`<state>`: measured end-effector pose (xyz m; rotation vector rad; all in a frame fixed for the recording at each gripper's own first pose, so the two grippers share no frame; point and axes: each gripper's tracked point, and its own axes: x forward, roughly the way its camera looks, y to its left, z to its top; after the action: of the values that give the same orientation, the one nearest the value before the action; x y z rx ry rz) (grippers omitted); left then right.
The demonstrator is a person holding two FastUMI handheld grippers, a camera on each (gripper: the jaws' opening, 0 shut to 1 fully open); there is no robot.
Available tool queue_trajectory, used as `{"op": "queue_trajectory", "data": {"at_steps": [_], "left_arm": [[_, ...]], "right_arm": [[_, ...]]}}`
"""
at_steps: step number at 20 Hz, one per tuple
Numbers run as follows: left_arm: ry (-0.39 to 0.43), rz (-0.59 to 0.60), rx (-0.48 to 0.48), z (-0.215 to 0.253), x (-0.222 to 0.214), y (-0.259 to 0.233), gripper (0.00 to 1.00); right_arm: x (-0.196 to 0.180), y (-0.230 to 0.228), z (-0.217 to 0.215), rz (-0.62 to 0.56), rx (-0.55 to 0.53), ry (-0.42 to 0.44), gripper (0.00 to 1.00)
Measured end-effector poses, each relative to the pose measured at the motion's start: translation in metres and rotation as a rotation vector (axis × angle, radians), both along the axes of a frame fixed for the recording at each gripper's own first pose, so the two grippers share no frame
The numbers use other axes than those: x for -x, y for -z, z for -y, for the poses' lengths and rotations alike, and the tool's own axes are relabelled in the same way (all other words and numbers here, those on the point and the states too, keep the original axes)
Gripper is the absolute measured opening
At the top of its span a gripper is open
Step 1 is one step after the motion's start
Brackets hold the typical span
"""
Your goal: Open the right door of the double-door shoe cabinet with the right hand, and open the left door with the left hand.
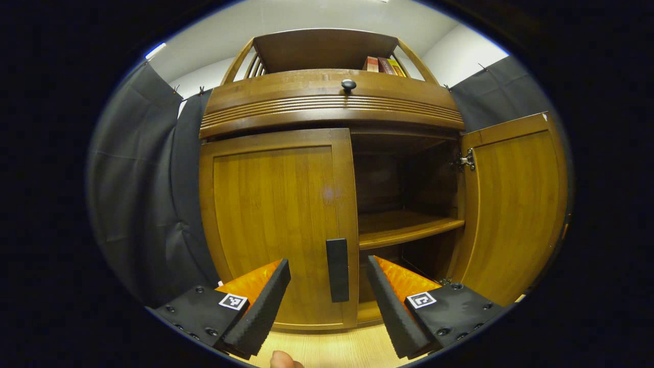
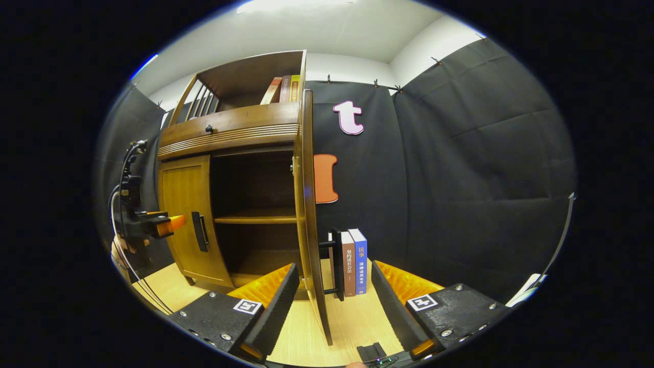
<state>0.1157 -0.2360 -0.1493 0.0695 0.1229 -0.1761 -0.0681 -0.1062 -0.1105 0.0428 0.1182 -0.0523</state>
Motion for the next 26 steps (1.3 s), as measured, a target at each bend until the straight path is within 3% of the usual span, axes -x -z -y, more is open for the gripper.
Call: {"op": "queue_trajectory", "data": {"at_steps": [1, 2, 12, 22, 26], "left_arm": [[-0.002, -0.004, 0.002, 0.000, -0.005, 0.004, 0.97], [0.003, -0.007, 0.011, 0.002, -0.011, 0.006, 0.97], [0.024, -0.056, 0.081, 0.013, -0.060, 0.042, 0.95], [0.030, -0.076, 0.063, 0.021, -0.078, 0.054, 0.45], [0.047, -0.088, 0.022, 0.023, -0.079, 0.059, 0.39]], "right_arm": [[0.000, -0.001, -0.001, 0.002, 0.001, -0.001, 1.00], [0.000, -0.001, 0.000, 0.003, 0.004, 0.000, 0.89], [-0.001, -0.004, -0.014, 0.030, 0.043, -0.024, 0.91], [-0.004, -0.005, -0.012, 0.048, 0.051, -0.013, 0.91], [-0.003, -0.005, -0.017, 0.046, 0.045, -0.022, 0.91]]}}
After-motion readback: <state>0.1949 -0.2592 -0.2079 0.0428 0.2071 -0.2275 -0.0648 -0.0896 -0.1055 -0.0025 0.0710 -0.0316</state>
